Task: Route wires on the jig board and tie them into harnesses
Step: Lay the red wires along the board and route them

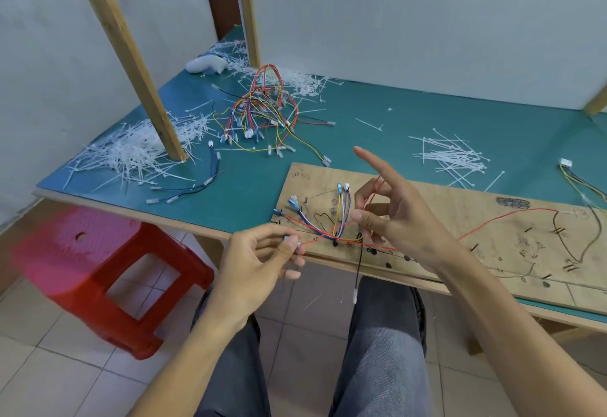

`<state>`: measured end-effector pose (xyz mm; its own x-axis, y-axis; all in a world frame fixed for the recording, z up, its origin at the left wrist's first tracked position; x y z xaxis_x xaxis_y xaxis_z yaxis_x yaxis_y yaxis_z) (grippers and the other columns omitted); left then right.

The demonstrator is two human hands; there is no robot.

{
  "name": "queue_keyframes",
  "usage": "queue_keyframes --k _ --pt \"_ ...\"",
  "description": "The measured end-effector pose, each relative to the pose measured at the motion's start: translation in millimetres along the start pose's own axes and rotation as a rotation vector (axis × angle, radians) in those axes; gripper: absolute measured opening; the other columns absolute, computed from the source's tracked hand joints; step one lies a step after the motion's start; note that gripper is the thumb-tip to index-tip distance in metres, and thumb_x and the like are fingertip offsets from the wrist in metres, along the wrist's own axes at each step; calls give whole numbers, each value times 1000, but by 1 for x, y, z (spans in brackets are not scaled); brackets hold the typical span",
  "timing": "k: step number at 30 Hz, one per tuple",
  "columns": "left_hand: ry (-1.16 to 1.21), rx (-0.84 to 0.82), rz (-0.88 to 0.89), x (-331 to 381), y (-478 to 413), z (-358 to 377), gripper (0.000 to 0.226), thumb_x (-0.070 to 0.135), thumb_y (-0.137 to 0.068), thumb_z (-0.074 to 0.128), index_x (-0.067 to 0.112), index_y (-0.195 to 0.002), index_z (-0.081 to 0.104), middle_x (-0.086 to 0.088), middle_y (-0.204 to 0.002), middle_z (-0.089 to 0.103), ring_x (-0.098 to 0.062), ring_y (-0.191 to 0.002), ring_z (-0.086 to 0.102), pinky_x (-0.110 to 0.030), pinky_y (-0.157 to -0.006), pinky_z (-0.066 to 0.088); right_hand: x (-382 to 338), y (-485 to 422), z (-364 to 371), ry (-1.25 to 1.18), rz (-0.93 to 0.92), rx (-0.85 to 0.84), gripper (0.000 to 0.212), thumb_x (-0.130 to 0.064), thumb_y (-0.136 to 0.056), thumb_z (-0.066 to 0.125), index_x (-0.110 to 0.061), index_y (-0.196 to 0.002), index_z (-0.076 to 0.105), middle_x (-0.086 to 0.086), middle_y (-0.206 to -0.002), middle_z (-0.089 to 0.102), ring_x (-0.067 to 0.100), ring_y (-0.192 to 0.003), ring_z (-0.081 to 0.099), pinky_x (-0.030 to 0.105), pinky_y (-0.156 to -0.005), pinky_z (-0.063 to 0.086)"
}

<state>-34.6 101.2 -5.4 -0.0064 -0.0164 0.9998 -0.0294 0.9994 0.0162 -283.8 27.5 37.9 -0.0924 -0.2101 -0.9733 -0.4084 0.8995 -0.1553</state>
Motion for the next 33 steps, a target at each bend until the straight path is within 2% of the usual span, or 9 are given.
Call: queue_keyframes --k 5,8,10,13,16,20,25,28,33 --pt "-431 217 196 -4 -8 2 9 25 -94 79 32 -99 81 19 -95 71 -11 -74 76 -26 -47 60 2 10 -11 -203 38 176 73 -15 -101 67 -57 -153 38 19 -100 68 35 -70 66 47 -59 61" --pt "-614 256 212 -9 -13 5 13 15 -92 81 28 -97 82 18 -91 67 -9 -70 70 -35 -53 62 1 13 -18 -131 82 245 30 -20 -104 64 -31 -132 67 11 -88 66 29 -73 68 44 -64 60" --pt "-660 271 219 -9 -15 7 13 12 -92 81 23 -98 83 15 -91 68 -8 -72 68 -39 -57 63 -1 15 -20 -89 104 192 15 -22 -104 64 -17 -114 73 10 -94 66 28 -78 68 45 -67 62" --pt "-636 286 226 -8 -16 8 13 14 -93 80 25 -100 82 13 -91 68 -10 -70 69 -40 -56 63 -4 19 -19 -61 127 4 24 -28 -104 65 -16 -123 73 27 -98 57 29 -83 66 45 -69 64" --pt "-601 309 232 -6 -15 9 13 15 -94 79 26 -102 81 14 -92 68 -10 -67 69 -41 -55 62 -3 26 -19 -78 126 -113 34 -33 -102 64 -14 -130 71 25 -93 46 26 -85 60 45 -73 63" --pt "-490 353 232 -5 -14 10 8 19 -97 76 23 -103 80 16 -91 69 -8 -57 70 -37 -47 60 -3 32 -25 -144 121 -40 31 -29 -104 57 -5 -115 74 8 -89 63 24 -83 59 45 -74 62" --pt "-682 311 282 -1 -17 11 10 20 -92 81 25 -101 83 16 -88 69 -6 -64 65 -27 -63 56 -8 31 -28 -39 54 95 29 -23 -103 59 -3 -86 72 30 -78 59 27 -70 58 38 -75 53" --pt "-738 336 287 2 -17 12 11 20 -91 82 25 -101 83 15 -86 67 -6 -65 59 -21 -63 48 -10 29 -28 -21 27 157 30 -19 -105 56 3 -87 68 30 -75 62 23 -66 58 26 -70 49" --pt "-862 269 313 5 -18 15 12 20 -93 79 23 -104 83 11 -94 67 -9 -74 61 -28 -68 55 -2 30 -21 -16 90 165 39 -26 -108 46 8 -93 56 12 -66 58 27 -65 47 40 -70 40"
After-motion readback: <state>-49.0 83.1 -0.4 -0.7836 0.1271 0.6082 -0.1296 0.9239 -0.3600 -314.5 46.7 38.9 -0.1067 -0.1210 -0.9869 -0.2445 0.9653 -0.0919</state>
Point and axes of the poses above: each hand's wrist, its own y-axis away from the middle knuckle, its own z-axis out of the palm, x = y × z, the point moved 2 cm from there along -y, towards the middle knuckle
